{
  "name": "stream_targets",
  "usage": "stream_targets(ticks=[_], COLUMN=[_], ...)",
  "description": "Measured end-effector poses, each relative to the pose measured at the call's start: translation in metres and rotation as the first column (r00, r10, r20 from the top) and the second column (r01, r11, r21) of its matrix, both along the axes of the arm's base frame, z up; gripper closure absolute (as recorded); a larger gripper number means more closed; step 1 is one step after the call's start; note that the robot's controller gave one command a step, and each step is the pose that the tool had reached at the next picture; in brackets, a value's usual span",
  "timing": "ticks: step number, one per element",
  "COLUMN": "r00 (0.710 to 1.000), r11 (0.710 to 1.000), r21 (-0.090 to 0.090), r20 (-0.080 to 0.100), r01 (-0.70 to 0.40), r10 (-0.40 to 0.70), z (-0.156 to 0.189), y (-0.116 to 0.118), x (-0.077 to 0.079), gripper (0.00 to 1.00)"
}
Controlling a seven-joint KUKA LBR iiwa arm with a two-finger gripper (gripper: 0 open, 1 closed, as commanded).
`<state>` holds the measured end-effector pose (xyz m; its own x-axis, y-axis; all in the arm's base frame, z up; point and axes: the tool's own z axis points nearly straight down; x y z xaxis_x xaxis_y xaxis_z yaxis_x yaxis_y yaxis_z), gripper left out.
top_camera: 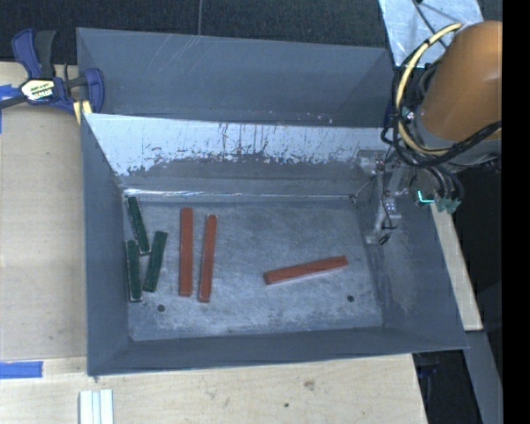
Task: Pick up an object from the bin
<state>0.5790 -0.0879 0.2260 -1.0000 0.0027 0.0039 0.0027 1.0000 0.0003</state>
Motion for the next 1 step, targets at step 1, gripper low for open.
stream_targets(ticks=[1], r00=[0.996], r11=[0.996], r21=[0.001], r20=[-0.001], r01=[-0.086], r10=[0.086], z=[-0.0877], y=[0.0063], x=[-0.0015], gripper=[0.00])
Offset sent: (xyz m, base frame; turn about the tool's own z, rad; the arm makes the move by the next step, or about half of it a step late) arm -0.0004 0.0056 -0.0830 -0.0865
